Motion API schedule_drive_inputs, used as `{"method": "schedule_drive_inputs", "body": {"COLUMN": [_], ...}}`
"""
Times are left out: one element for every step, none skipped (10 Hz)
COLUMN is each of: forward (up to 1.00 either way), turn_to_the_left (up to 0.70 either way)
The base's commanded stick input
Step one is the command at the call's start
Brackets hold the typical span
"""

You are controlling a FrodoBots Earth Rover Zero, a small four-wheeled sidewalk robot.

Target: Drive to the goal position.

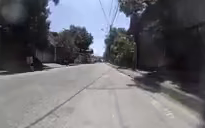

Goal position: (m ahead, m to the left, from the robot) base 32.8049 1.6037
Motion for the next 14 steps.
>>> {"method": "schedule_drive_inputs", "body": {"forward": [1.0,1.0,1.0,1.0,1.0,1.0,1.0,1.0,1.0,1.0,1.0,1.0,1.0,1.0], "turn_to_the_left": [0.0,0.0,0.0,0.0,-0.12,-0.4,-0.39,-0.08,0.0,0.0,0.0,0.0,0.0,0.0]}}
